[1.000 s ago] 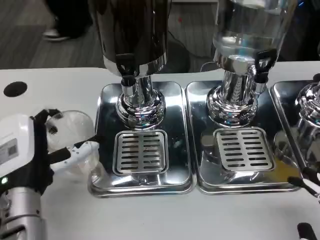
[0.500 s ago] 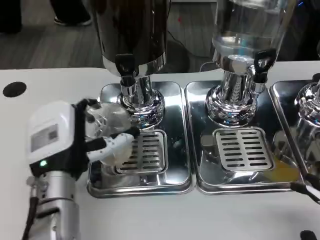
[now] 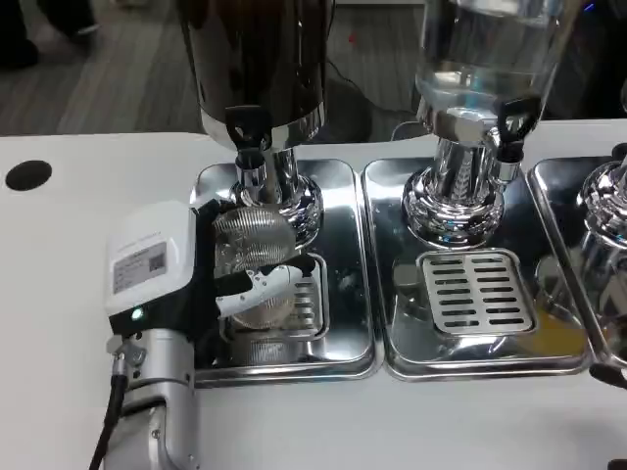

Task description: Grasp the cup under the faucet to collect the drink, then remove the cup.

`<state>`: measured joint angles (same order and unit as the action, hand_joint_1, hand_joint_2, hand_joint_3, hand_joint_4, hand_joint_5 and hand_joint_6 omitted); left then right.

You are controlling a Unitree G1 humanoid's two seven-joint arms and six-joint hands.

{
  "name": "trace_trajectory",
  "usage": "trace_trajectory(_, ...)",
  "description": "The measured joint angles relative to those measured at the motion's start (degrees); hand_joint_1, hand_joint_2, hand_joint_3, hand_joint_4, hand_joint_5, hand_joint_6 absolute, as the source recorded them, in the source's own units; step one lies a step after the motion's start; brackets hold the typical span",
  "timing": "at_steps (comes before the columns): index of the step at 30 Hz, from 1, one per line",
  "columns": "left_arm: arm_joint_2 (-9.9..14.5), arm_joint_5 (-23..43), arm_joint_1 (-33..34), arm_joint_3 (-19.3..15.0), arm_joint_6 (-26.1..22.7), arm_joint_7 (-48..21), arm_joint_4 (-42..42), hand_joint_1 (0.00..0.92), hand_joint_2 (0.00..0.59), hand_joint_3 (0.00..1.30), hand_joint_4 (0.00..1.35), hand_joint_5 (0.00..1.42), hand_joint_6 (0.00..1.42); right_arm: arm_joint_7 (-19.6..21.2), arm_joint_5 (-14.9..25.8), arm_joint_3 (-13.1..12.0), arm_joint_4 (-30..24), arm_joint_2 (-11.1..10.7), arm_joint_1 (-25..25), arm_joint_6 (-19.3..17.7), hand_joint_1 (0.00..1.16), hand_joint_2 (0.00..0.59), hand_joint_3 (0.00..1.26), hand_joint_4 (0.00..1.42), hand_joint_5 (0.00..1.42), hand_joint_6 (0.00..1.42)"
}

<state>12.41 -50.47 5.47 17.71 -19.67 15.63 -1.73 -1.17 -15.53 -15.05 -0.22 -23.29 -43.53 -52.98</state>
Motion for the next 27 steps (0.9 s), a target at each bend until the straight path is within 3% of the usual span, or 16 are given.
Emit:
trace_trajectory(8, -0.14, -0.01, 1.05, 0.86, -0.10, 0.70, -1.29, 0.345, 0.089, 0.49, 0.53, 0.78, 0.82, -0.85, 0.58, -0.07, 0.42, -0.04, 0.03, -0.56, 0.55, 0.475, 0.17, 0.04, 0.05, 0.01)
trace_trajectory(17, -0.12, 0.04, 1.43, 1.03, -0.14, 0.98, -2.49, 0.207, 0.050, 0.35, 0.36, 0.64, 0.69, -1.67, 1.30, -0.06, 0.57, -0.04, 0.12, -0.55, 0.56, 0.475, 0.17, 0.04, 0.05, 0.01)
trace_trajectory(27, 0.03, 0.41, 1.45, 0.88, -0.13, 1.00, -3.45, 0.001, 0.009, 0.12, 0.04, 0.52, 0.63, -2.47, 1.32, -0.01, 0.56, -0.03, 0.41, -0.55, 0.56, 0.475, 0.18, 0.04, 0.05, 0.01)
